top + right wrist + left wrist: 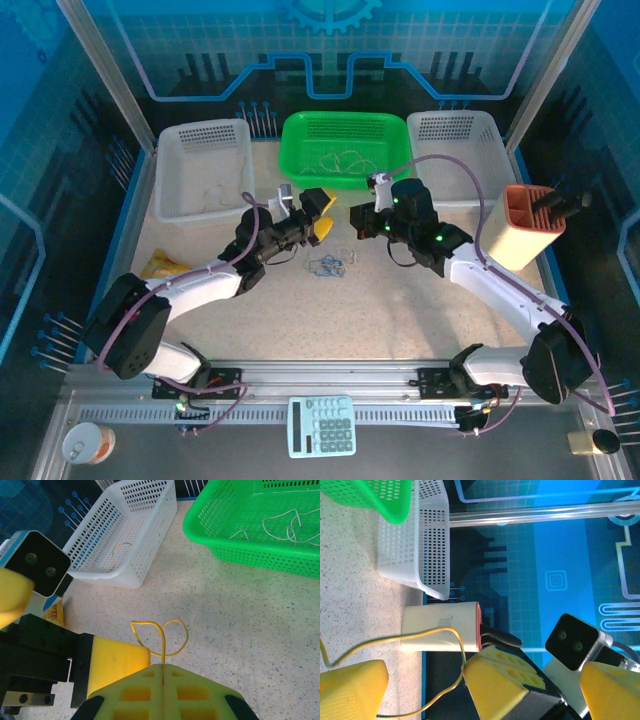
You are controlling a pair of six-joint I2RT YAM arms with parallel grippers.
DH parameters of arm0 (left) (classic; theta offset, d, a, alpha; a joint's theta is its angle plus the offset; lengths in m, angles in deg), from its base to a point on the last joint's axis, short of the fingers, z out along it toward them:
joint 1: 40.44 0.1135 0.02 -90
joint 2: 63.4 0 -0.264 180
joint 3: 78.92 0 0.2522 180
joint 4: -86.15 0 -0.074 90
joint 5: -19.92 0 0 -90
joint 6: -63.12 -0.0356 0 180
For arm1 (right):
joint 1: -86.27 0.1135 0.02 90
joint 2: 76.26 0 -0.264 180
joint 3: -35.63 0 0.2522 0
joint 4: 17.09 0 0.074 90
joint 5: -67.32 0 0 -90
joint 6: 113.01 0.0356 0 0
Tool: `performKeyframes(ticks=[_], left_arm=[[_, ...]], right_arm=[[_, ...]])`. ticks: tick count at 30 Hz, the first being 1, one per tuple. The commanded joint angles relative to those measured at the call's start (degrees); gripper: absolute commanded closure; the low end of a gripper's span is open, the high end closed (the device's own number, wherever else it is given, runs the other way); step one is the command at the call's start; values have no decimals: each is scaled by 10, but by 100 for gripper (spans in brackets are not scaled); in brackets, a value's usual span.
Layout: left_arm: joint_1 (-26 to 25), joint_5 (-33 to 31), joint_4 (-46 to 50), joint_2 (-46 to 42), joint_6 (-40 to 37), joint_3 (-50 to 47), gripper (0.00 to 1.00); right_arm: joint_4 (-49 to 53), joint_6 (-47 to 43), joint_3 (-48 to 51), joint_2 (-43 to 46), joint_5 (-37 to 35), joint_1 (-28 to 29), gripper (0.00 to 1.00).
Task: Untangle the cables
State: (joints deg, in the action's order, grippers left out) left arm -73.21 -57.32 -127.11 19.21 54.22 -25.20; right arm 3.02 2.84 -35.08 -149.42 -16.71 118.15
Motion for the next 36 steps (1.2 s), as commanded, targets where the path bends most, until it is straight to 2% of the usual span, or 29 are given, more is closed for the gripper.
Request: performKeyframes(ticks=[1, 5, 15, 23, 26, 32, 36], left_arm=[[-5, -27, -17, 10, 12, 16, 1], [-4, -37, -23, 28, 1, 27, 7], [15, -62, -75, 69, -12, 22, 47], [36, -56, -121, 91, -15, 27, 61], [39, -48, -136, 101, -15, 33, 64], [39, -26, -160, 121, -4, 46, 63], [39, -16, -176, 135, 6, 50, 55]], right_arm=[[-10, -11, -9, -1, -10, 11, 100], [-9, -11, -7, 4, -11, 16, 100], [-13, -6, 20, 32, -10, 23, 100], [-18, 2, 43, 49, -7, 24, 100], [-21, 6, 50, 50, -6, 27, 100], [-30, 13, 57, 46, -5, 29, 100], [-33, 14, 54, 39, -4, 32, 100]])
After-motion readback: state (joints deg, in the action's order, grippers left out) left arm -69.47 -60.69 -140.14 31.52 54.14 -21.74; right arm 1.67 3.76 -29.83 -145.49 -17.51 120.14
